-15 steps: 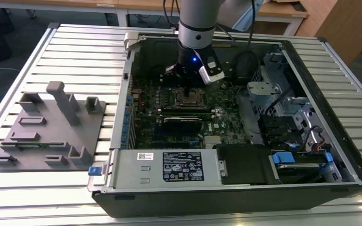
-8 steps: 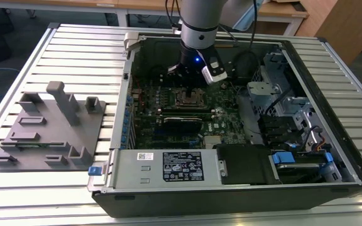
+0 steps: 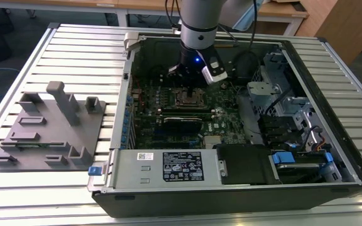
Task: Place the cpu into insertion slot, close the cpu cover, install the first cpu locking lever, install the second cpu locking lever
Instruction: 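Close the cpu cover, then install the first cpu locking lever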
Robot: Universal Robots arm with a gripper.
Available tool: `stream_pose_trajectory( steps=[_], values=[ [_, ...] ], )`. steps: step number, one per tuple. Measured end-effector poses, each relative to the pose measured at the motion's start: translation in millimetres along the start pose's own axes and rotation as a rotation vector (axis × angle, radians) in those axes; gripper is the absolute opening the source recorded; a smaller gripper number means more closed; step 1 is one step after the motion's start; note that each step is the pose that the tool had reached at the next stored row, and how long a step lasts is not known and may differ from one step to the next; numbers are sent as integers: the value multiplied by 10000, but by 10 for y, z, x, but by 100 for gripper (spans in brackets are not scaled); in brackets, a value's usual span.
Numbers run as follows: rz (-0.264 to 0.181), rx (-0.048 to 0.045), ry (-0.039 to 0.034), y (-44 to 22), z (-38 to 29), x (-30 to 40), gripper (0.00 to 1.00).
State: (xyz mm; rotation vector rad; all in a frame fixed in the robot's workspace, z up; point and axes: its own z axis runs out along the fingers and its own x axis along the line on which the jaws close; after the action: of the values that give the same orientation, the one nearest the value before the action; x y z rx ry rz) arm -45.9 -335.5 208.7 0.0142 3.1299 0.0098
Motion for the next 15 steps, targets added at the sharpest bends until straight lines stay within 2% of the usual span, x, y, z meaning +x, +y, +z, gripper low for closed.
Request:
stream_pose_trajectory(
  steps=[7,15],
  values=[
    [150,0,-18,0,11,8,10],
    [151,0,-18,0,-11,8,10]
  ],
)
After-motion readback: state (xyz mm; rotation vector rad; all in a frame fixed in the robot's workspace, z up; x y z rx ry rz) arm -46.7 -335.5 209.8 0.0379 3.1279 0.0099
